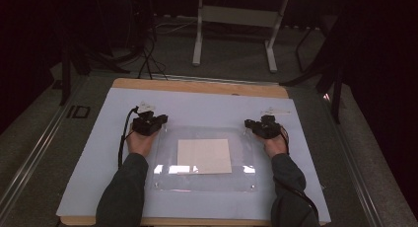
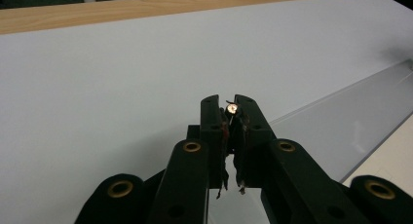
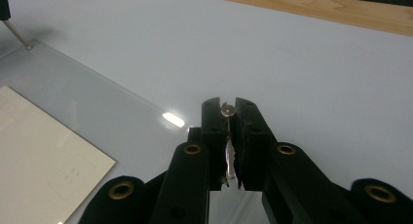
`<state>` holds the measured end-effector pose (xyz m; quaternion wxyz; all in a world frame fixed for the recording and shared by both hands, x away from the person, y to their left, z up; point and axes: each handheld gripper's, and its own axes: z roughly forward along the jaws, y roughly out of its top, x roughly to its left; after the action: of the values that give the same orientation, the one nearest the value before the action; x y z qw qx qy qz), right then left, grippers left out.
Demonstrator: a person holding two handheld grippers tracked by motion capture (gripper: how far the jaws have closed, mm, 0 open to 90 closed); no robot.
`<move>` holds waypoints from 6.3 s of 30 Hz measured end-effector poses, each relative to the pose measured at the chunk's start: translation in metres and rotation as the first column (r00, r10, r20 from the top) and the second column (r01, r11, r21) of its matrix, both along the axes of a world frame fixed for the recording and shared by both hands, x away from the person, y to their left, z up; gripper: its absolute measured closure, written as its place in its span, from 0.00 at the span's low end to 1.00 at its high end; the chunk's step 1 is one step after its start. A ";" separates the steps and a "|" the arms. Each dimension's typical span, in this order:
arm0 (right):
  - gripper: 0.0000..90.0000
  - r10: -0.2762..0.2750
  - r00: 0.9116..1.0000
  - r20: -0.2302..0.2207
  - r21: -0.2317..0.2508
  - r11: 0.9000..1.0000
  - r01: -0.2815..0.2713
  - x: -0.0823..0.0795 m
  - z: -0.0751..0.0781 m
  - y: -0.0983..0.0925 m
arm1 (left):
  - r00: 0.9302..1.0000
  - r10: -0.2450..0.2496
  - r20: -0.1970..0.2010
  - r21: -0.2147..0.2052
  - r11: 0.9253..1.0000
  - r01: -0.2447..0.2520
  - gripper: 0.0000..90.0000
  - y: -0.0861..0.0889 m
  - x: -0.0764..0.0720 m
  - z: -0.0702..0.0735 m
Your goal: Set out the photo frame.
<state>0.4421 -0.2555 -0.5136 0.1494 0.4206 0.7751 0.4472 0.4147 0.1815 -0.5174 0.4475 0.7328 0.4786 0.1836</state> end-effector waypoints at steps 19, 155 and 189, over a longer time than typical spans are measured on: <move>0.94 -0.002 0.996 -0.094 0.009 1.000 0.003 0.015 0.004 0.000 | 0.999 0.005 -0.041 -0.032 0.999 -0.006 0.94 0.001 0.013 -0.002; 0.47 0.277 0.926 0.257 -0.120 0.960 -0.254 -0.067 0.002 -0.011 | 0.982 0.038 -0.183 -0.210 0.975 -0.077 0.76 0.011 0.040 0.001; 0.49 0.256 0.941 0.223 -0.110 0.965 -0.237 -0.067 0.010 -0.007 | 0.996 -0.030 0.087 -0.114 0.993 0.040 0.65 0.041 -0.033 0.017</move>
<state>0.3752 -0.2630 -0.5034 0.2001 0.2578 0.8161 0.4770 0.3814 0.2227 -0.5001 0.5125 0.7054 0.4559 0.1786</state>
